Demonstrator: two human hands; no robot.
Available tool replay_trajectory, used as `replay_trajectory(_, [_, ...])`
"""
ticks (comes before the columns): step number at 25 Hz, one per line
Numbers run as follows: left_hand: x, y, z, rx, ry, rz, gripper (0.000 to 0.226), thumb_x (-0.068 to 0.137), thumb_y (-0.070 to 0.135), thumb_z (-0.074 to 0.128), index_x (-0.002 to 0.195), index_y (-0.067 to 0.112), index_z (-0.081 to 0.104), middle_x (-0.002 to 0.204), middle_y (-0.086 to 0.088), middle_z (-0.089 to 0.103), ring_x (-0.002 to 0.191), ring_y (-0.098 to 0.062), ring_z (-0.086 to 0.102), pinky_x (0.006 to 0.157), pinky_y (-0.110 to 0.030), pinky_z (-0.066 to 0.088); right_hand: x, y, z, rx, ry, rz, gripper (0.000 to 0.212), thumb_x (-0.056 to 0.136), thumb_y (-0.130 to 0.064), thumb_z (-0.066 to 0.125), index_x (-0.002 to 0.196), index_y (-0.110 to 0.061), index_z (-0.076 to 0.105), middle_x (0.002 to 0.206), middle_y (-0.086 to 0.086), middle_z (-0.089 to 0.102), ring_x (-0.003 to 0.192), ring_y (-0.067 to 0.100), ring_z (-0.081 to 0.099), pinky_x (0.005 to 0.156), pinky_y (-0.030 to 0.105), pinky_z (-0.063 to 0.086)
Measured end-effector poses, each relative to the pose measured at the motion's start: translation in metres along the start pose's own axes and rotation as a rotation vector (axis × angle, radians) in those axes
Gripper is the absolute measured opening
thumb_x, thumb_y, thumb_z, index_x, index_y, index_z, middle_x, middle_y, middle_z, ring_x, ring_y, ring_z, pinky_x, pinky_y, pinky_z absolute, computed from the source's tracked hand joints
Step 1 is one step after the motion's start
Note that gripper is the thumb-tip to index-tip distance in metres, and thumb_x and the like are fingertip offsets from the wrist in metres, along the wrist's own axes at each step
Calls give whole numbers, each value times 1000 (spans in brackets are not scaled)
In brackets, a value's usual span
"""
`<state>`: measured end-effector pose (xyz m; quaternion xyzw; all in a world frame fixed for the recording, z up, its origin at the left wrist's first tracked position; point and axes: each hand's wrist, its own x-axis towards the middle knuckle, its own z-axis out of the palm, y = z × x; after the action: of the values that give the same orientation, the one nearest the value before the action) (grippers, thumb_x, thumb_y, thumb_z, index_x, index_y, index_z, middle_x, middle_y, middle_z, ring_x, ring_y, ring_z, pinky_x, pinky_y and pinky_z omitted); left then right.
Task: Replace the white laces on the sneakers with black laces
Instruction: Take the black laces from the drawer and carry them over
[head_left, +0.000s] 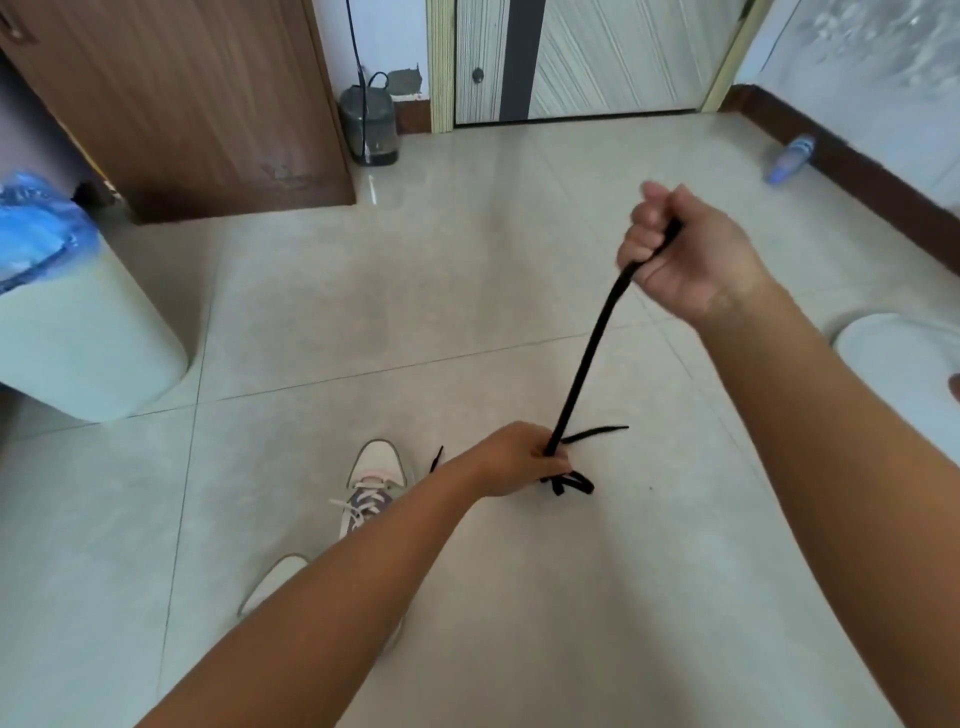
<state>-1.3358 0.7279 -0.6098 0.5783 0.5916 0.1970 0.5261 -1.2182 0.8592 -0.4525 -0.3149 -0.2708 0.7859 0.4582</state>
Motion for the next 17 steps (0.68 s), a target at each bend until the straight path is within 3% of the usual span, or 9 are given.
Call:
replay_trajectory(2, [-5, -30, 5, 243, -39, -122, 20, 92, 23, 57, 94, 4, 65, 84, -3, 56, 82, -15, 52, 67, -24, 37, 8, -24, -25, 60, 124, -93, 37, 104, -27, 22, 83, -12, 48, 48, -2, 38, 38, 9, 29, 41, 16, 26])
replay_trajectory(4, [-11, -55, -2, 282, 65, -251, 23, 94, 21, 55, 76, 7, 58, 73, -2, 52, 77, -17, 49, 60, -26, 36, 14, -43, -58, -124, 307, -177, 34, 103, -28, 25, 85, -14, 50, 49, -3, 40, 41, 9, 29, 43, 17, 26])
replay_trajectory(6, [-18, -58, -13, -42, 232, -293, 30, 96, 16, 51, 66, 11, 53, 71, -5, 58, 72, -20, 55, 66, -28, 46, 12, -42, -88, -625, 429, -45, 27, 101, -25, 35, 82, -15, 51, 54, 0, 43, 46, 10, 37, 44, 18, 35])
replay_trajectory(8, [-21, -34, -22, -438, 343, -238, 25, 98, 12, 48, 74, 8, 54, 74, -10, 63, 68, -20, 61, 65, -30, 53, 0, -11, -109, -1439, 307, 363, 15, 97, -25, 49, 97, -11, 53, 81, 9, 52, 70, 21, 51, 63, 33, 52])
replay_trajectory(10, [-20, -4, -29, -628, 394, -143, 17, 97, 14, 50, 84, 5, 58, 75, -12, 65, 65, -21, 65, 62, -32, 58, -15, 35, -116, -2019, -8, 618, 55, 90, -32, 60, 134, -5, 40, 131, 19, 46, 118, 31, 47, 100, 41, 41])
replay_trajectory(12, [-19, 21, -31, -704, 403, -58, 16, 96, 16, 52, 90, 4, 61, 78, -11, 67, 67, -21, 67, 66, -34, 60, -34, 78, -97, -1807, -401, 633, 86, 82, -37, 70, 149, -24, 18, 152, 1, 28, 136, 16, 31, 109, 30, 28])
replay_trajectory(13, [-19, 29, -32, -719, 395, -34, 16, 96, 16, 53, 92, 4, 63, 80, -11, 68, 69, -21, 68, 66, -33, 60, -40, 95, -88, -1602, -495, 619, 80, 81, -37, 71, 146, -33, 24, 147, -11, 34, 132, 6, 34, 105, 24, 29])
replay_trajectory(15, [-19, 36, -32, -682, 388, 0, 16, 95, 16, 55, 93, 4, 65, 80, -10, 69, 69, -19, 68, 64, -28, 59, -47, 124, -85, -1392, -479, 477, 33, 85, -31, 67, 117, -31, 57, 119, -20, 57, 114, 1, 50, 89, 15, 36])
replay_trajectory(17, [-19, 37, -37, -700, 458, 29, 14, 94, 15, 57, 92, 4, 66, 81, -10, 69, 69, -17, 68, 64, -25, 58, -42, 134, -92, -1294, -288, 387, 3, 88, -22, 63, 88, -20, 65, 89, -8, 67, 89, 9, 60, 74, 15, 42])
